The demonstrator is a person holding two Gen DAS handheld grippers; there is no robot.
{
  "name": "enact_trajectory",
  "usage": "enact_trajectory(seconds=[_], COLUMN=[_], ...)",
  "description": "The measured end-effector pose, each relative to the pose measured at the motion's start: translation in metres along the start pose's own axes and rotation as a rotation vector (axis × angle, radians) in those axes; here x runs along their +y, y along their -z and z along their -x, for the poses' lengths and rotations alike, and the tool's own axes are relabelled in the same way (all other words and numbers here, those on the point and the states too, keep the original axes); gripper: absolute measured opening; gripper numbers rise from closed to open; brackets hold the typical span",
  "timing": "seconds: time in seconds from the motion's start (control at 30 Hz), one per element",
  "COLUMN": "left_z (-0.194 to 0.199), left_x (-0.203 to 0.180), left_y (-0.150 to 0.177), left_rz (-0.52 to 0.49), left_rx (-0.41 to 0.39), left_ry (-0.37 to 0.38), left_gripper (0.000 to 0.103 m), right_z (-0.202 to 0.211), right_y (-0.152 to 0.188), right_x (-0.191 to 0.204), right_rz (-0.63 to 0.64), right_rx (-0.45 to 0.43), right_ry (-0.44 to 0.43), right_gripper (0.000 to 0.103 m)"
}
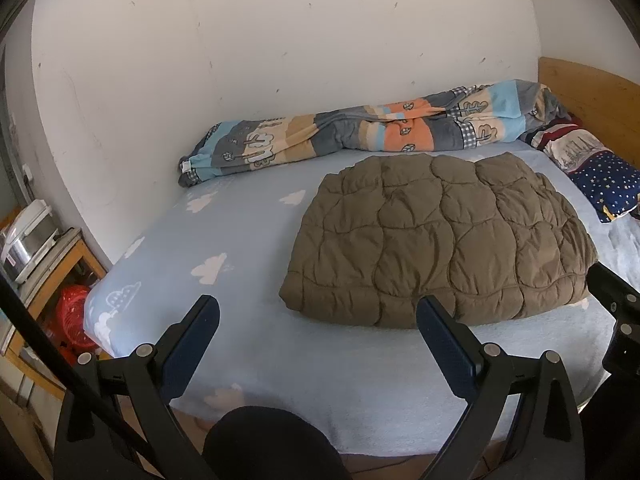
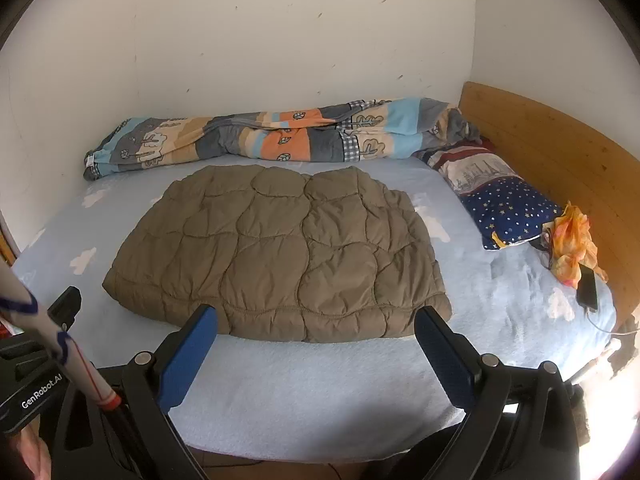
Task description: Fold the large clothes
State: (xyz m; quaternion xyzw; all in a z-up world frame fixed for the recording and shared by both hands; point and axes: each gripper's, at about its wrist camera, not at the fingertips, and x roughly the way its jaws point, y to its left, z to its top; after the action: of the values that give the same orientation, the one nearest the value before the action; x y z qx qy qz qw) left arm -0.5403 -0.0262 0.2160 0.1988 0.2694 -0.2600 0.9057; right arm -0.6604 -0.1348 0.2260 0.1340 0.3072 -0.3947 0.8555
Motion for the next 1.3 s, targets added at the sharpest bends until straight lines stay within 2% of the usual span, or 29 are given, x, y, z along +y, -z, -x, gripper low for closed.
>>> enact_trajectory(seconds=[0.6,0.9,1.3], left_z=[-0.004,-0.01,-0.01], left_x=[-0.002,-0.001,-0.002], left_y=[0.002,0.003,0.004], left_rz=[-0.01,0.006,0.009], left_rx=[0.026,0.068,0.069], left_ry=[0.019,0.035,0.032], left_gripper=[0.098,0.098,0.098], right_z=[-0.004,-0.004,-0.005], right_y=[0.003,0.004,0.005], right_x=[0.002,0.001,0.001], right_rz=[0.015,0.015,0.014], right_rx=[0.006,0.006,0.007], right_ry=[-0.004,-0.005,-0.006], right_gripper=[0.101,0.101,0.101])
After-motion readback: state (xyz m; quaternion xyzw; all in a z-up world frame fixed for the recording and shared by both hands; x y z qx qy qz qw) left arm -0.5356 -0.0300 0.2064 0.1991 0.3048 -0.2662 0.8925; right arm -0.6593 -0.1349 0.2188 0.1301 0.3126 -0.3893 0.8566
